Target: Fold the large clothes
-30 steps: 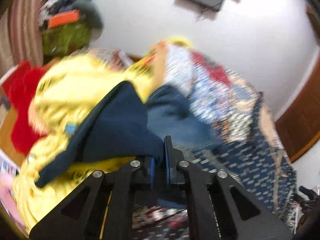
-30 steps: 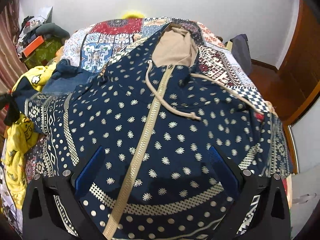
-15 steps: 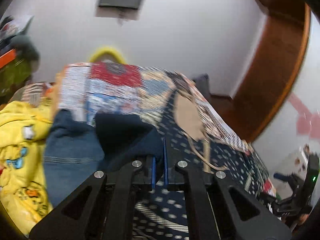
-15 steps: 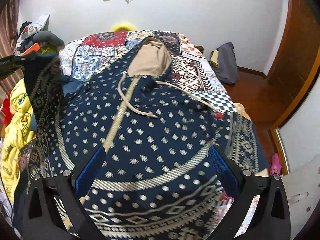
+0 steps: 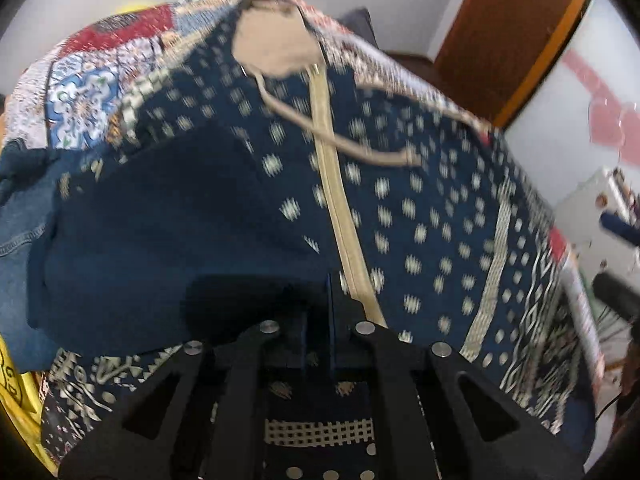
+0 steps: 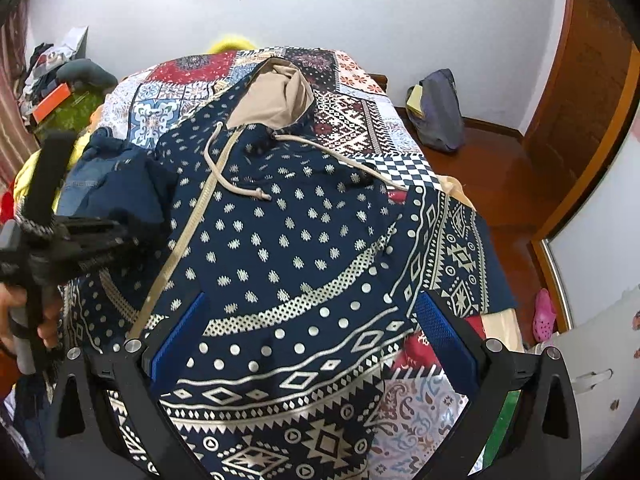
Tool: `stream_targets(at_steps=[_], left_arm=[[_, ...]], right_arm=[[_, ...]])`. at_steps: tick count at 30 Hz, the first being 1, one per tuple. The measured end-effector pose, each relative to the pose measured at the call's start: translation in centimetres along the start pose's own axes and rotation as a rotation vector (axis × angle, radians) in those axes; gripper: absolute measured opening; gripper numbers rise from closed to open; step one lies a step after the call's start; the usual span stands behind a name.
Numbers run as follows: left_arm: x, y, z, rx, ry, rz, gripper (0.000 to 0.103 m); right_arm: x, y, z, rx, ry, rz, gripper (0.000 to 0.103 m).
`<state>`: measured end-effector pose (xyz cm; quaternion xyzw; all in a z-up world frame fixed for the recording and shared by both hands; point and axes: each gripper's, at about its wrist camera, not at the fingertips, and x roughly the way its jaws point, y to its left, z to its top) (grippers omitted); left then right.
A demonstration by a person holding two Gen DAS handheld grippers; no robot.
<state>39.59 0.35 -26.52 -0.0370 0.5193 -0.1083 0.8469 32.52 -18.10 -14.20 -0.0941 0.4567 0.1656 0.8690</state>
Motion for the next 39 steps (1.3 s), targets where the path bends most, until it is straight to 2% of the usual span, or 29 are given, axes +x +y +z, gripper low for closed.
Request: stream_targets(at_steps=[2,4,6,7,13,15,18,22,25,28,31,35,38,39], left_arm=[[0.0,0.1,-0.4,0.002,0.005,0.007,0.005],[-0.3,0.4,-0.7,-0.008,0.018,-0.007,0.011],[-1.0,0.8,-0.9,-0.024,0.034,-0.042,0.024],[-1.6,1.0,-1.1,-0.026,0.029,-0.053,0.028],[-7.2,2.1,-2.4,0.015,-0.072,-0.008,0.042],[-9.5,3.2,-2.9,0.025,-0.120,0.026,0.050],[-12.4,5.6,-3.0,0.000,-0.184,0.059,0.056],[-16.2,10.5,-3.9,-0.075,-0.259,0.118,0.060],[-17.7,14.1,-5.0,-0.122,-0.285,0.185,0.062],[-18.1,17.9,-6.6,-0.188,-0.284,0.254,0.062],[-17.7,21.1,-7.8,-0.243,-0.262,0.262,0.062],[-16.5,23.4,-9.3,-0.282,-0.233,0.262,0.062],[-14.9,24.1,-9.9,-0.295,-0.206,0.255,0.062],[-14.3,24.3,-9.9,-0.298,-0.197,0.254,0.062]], right_arm=[[-0.1,0.4,0.0,-0.014,0.005,-0.002,0.101],[-0.5,1.1,0.1,-0.034,0.003,-0.001,0.101],[-0.9,2.0,0.3,-0.060,-0.004,-0.002,0.101],[-1.1,2.4,0.4,-0.073,-0.009,-0.002,0.101],[-2.2,6.2,1.8,-0.153,-0.045,-0.011,0.101],[-2.5,7.7,2.3,-0.176,-0.061,-0.008,0.101],[-2.7,10.1,3.2,-0.212,-0.083,0.010,0.101],[-2.2,14.0,4.7,-0.260,-0.096,0.047,0.101],[-1.0,17.1,5.6,-0.297,-0.080,0.093,0.101],[0.5,20.4,6.3,-0.357,-0.053,0.141,0.101],[2.3,23.3,6.6,-0.411,-0.032,0.167,0.101],[5.5,26.9,7.0,-0.463,0.006,0.180,0.100],[8.5,29.4,7.0,-0.514,0.069,0.190,0.082],[9.2,30.0,7.0,-0.524,0.086,0.195,0.080]])
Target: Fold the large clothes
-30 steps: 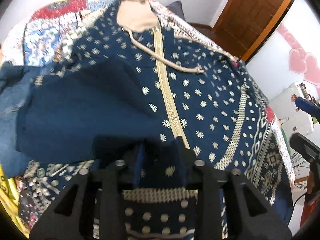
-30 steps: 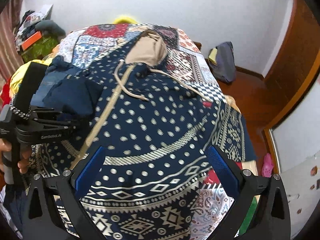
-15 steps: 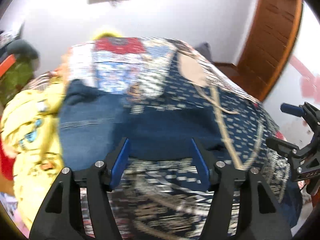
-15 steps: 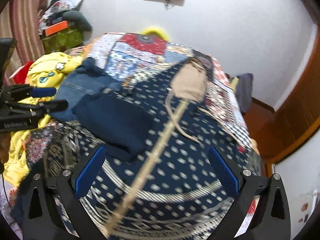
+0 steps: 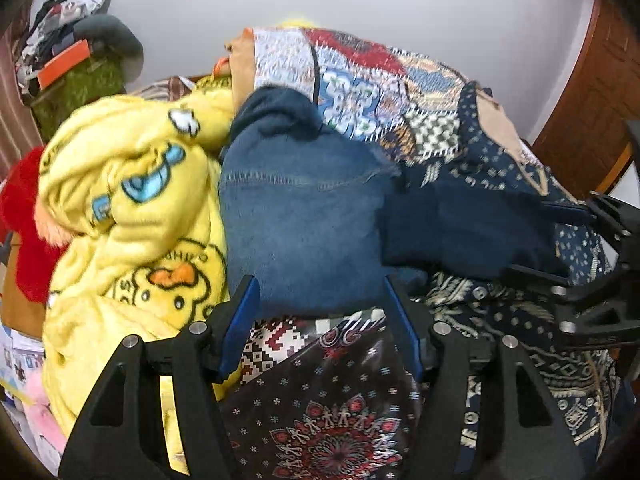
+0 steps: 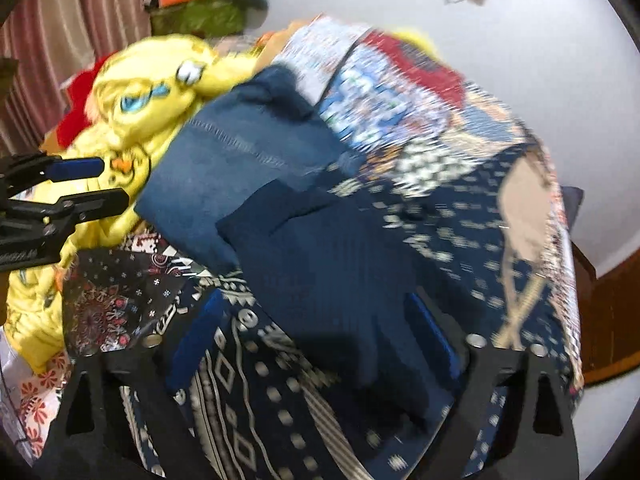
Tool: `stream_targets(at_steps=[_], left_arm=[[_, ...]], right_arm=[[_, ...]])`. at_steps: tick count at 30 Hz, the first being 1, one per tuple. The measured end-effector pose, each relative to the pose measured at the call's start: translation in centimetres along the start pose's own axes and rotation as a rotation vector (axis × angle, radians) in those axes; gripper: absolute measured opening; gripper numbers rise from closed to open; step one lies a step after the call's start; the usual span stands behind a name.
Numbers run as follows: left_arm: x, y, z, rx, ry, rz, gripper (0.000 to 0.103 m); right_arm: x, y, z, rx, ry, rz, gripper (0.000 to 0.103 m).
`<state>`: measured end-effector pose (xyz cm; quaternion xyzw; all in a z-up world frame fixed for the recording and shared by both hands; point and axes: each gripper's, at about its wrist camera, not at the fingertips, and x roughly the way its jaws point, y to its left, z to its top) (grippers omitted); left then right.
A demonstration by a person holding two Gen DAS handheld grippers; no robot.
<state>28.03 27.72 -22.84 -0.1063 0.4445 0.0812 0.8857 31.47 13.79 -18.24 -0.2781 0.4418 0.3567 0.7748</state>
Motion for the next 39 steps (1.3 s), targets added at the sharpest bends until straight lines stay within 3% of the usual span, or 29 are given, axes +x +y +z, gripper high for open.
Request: stream_targets(at_steps=[5,7,9,12,14,19,24,30,35,39], left_arm=[[2.0,0.5,-0.6,-0.014,0.029,-0.012,0.062],[2.5,0.6,-0.7,-0.018,0.038,-0.015,0.062],[3.0,0.7,-0.8,-0.024,0.050,-0.020,0.062],[3.5,0.5,-1.0,-0.028,0.064,-0.024,0.062],[3.7,0.2,-1.1,-0.027,0.073,-0.024,0.062],[3.7,-1.3,-0.7,-0.010,0.072,-0.039,0.062],[3.0,-3.9,0.3,0.009,0.056,-0.074,0.062],[2.6,-8.3,1.5,0.063,0.045,-0.113,0.062],[4.5,-11.5,1.6,0.092,0.092,-0.089,0.062],[7.2,-12.7,0.5,0.107,0.157,-0.009,0.062]], right_arm=[[4.0,1.6,0.9,-0.044,0.060,0.011,0.064],[5.1,1.8,1.2,-0.050,0.059,-0.010,0.062],[5.4,1.9,1.4,-0.058,0.039,-0.032,0.052],[5.2,2.0,1.7,-0.066,0.012,-0.039,0.033],[4.6,1.8,1.7,-0.061,-0.003,-0.033,0.014],[1.2,-0.6,1.3,0.037,-0.077,-0.022,0.012],[-5.3,-5.7,-0.7,0.180,-0.195,-0.032,0.012],[-10.9,-12.0,-4.3,0.350,-0.276,-0.063,0.012],[-12.9,-16.9,-8.3,0.491,-0.292,-0.077,0.012],[-12.9,-20.1,-12.5,0.609,-0.265,-0.065,0.012]])
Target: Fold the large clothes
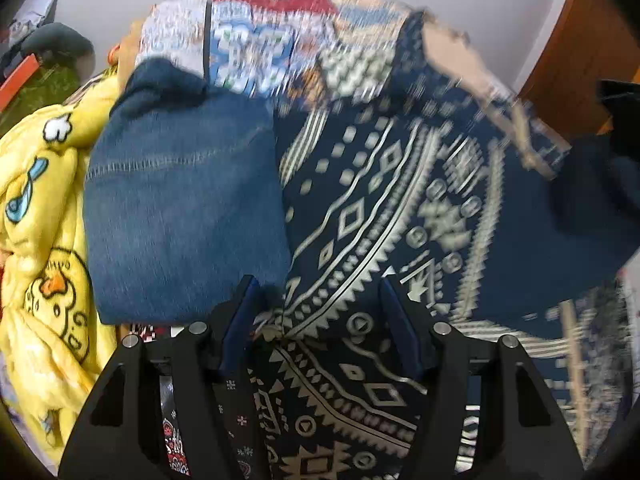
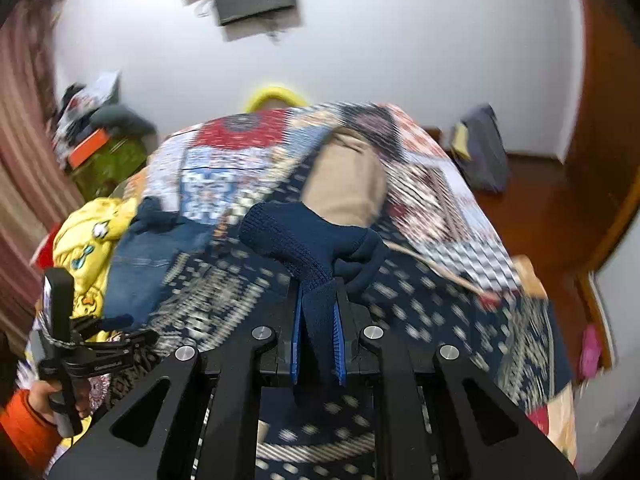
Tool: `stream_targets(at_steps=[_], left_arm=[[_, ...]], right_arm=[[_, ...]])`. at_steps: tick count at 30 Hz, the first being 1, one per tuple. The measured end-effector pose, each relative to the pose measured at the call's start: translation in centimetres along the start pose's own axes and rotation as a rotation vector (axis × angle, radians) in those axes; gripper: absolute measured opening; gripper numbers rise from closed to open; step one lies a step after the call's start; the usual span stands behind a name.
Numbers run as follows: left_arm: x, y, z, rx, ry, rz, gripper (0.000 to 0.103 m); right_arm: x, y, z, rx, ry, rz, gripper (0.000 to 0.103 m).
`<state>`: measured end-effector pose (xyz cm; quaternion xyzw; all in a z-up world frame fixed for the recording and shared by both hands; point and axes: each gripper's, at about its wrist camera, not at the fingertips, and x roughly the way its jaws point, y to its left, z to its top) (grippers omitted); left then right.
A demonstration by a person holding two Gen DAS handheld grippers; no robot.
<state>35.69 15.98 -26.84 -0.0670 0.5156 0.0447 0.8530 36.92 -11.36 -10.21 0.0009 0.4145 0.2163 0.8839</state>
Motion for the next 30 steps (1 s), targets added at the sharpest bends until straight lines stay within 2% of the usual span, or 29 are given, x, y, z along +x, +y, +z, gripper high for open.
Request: stream_targets(at_steps=[7,13,16,20,24,26,30], left_arm=[[0.6,0.2,-0.4,-0.016,0.002,0.048,0.072],[1.3,0.7,-0.3,-0.050,0.017,0.060,0.079],[1.6,1.0,-0.3,-0.076,0.028,0.050,0.081],[1.8,1.4,-0.4,-0.106,0.038,0.041,0.085],[1.7,1.4,-0.5,-0.116,0.042,0.043,0.085],[1.4,1.0,-0.4,-0.097,0.047,0.060,0.084],[-0.4,-0.8,0.2,0.005,0.020,0.117,0.083]], right_arm=[[1.2,-7.3,-3.9,0.125,0.103,-0.059,0.011],[2.4,-10.0,-6.8,0.190,0.186,-0.037,0.011],[2.2,-10.7,-7.3,0.204,0.186,-0.056,0.012],[0.9,-12.3,-7.5,0.250,0.154,-0.133,0.014],[-0.4,-14.3,-7.8,0.305,0.174,-0.089,0.015],[-1.4,-14.8,-7.6,0.310,0.165,-0.094,0.015],[-3.9,-15.7,-6.7,0.291,0.127,-0.125,0.015]])
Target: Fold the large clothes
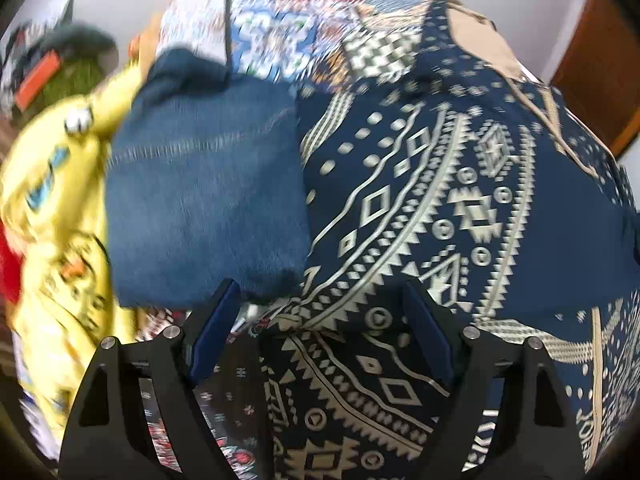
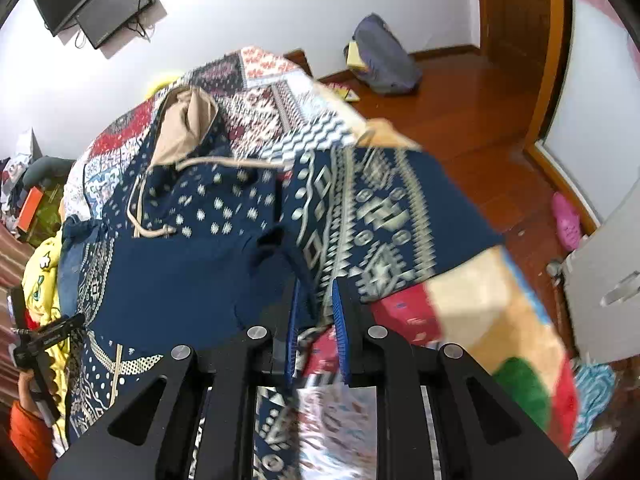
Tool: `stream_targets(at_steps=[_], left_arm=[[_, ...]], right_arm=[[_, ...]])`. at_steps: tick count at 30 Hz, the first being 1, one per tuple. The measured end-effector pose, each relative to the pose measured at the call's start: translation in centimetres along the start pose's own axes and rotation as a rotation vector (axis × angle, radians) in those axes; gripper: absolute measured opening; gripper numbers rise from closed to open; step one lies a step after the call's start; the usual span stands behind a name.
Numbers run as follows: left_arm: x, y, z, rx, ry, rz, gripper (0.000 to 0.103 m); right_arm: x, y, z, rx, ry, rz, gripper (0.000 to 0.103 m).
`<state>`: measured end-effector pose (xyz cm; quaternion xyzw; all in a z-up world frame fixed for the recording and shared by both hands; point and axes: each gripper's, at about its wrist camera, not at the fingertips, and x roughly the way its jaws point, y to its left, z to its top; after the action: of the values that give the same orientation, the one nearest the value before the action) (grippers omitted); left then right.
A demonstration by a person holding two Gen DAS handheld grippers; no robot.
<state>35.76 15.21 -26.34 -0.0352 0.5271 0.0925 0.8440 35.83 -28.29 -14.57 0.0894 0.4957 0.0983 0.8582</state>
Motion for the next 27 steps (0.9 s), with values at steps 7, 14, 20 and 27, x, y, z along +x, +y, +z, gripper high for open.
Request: stream_targets(at_steps=[7,14,20,27], left_arm=[[-6.0,-4.1,2.1,0.108,-0.156,-0.041,0.083],[-9.0,-8.3,4.9,0.120,-0.219,-0.198,0.083],[-7.8,-13.0,5.3,0.164,-0.203,-0.242,0.083],[-4.1,-15.3,4.7,0.203,-0.133,-0.225,0.083]], right_arm=[[-3.8,-0.3,1.8,-0.067,-0.109,-0.099,0.054],[-1.9,-3.0,2.1,-0.020,-0.060,-0.076,0.072],[3.3,-7.0,0.8,0.153,0.051,0.003,0.072],[8.1,-11.3,0.4,0.376,0.107,0.093,0.072]])
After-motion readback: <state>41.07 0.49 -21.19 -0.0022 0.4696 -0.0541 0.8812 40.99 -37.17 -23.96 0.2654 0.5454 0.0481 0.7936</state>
